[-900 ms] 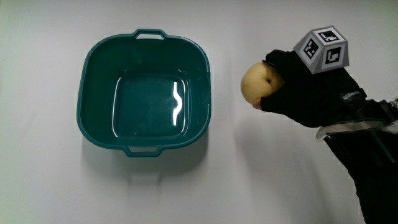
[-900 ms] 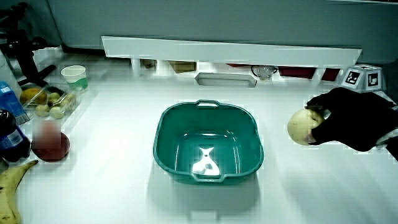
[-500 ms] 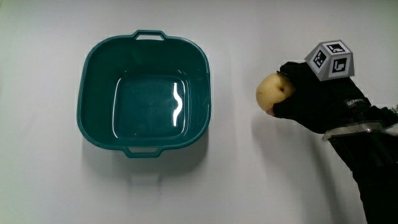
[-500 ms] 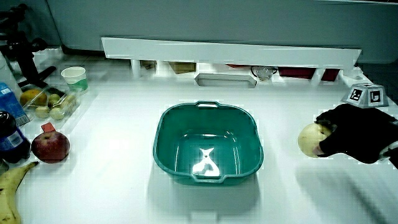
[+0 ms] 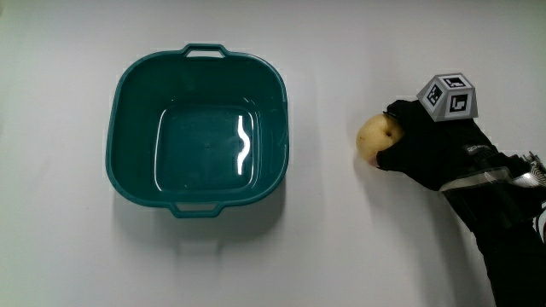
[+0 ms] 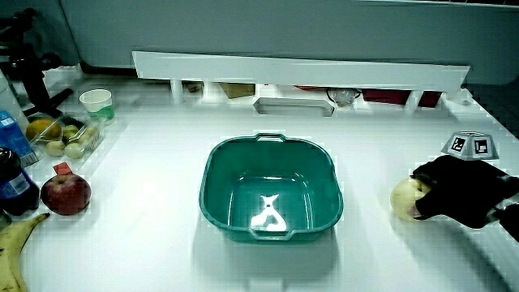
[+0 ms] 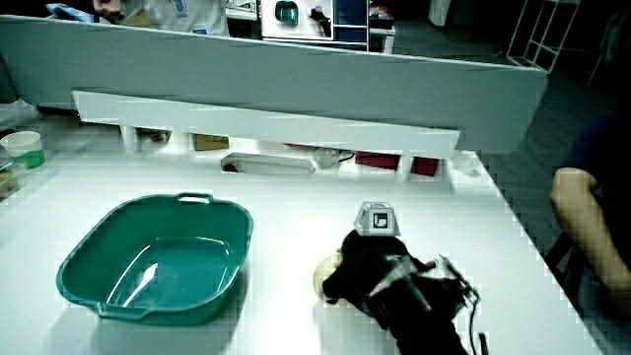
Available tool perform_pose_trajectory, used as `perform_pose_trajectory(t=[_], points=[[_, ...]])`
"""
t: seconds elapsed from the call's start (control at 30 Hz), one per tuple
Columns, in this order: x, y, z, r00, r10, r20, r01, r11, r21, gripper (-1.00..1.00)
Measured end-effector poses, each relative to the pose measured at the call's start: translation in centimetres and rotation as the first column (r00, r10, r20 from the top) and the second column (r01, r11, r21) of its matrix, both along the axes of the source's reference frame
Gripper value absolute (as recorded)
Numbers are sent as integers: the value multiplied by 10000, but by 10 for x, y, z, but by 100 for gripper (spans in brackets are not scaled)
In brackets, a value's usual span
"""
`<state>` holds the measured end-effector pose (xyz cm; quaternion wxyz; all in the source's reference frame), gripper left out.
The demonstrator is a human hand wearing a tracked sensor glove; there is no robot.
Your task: Place pear on desk
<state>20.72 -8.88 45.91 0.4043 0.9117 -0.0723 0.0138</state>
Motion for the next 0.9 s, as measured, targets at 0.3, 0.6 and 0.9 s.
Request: perform_pose_trajectory(t=[0.3,0.6,0.9], points=[[10,4,12,9984,459,323,-441,9975,-544,0],[16,7,21,9954,860,413,-792,9863,-1450,-32],[1,16,-17,9993,331,149,-323,9981,-526,-79]])
